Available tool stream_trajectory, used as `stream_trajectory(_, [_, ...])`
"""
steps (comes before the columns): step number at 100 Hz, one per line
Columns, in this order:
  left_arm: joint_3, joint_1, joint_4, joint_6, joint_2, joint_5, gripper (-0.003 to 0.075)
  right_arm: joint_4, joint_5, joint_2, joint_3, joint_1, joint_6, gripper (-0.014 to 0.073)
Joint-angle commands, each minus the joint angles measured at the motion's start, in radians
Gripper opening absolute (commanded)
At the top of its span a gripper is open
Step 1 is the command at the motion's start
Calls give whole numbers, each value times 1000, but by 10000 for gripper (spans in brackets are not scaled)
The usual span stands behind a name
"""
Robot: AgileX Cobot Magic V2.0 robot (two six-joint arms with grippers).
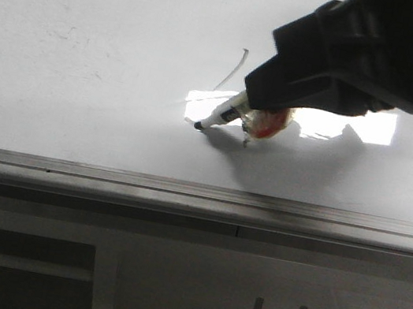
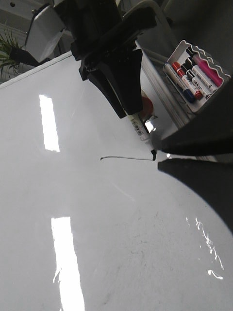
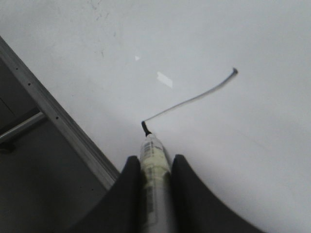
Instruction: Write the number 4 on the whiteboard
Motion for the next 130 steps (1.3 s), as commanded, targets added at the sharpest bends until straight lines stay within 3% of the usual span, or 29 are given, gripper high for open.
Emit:
stream_trajectory(1, [-28, -4, -10, -10, 2, -48, -20, -15, -51, -26, 5, -68, -6, -60])
stream_trajectory(49, [-28, -4, -10, -10, 2, -52, -20, -15, 49, -159, 66, -333, -6, -60])
stream_trajectory(65, [-28, -4, -10, -10, 2, -52, -20, -25, 84, -161, 55, -331, -6, -60])
stream_trajectory(87, [-28, -4, -10, -10, 2, -52, -20, -25, 406, -242, -148, -276, -8, -66])
stream_trajectory(106, [-43, -4, -10, -10, 2, -52, -20, -37, 312, -208, -306, -165, -48, -66])
stream_trajectory(130, [-52, -4, -10, -10, 2, -50, -20, -61, 276, -74, -318, -162, -48, -64])
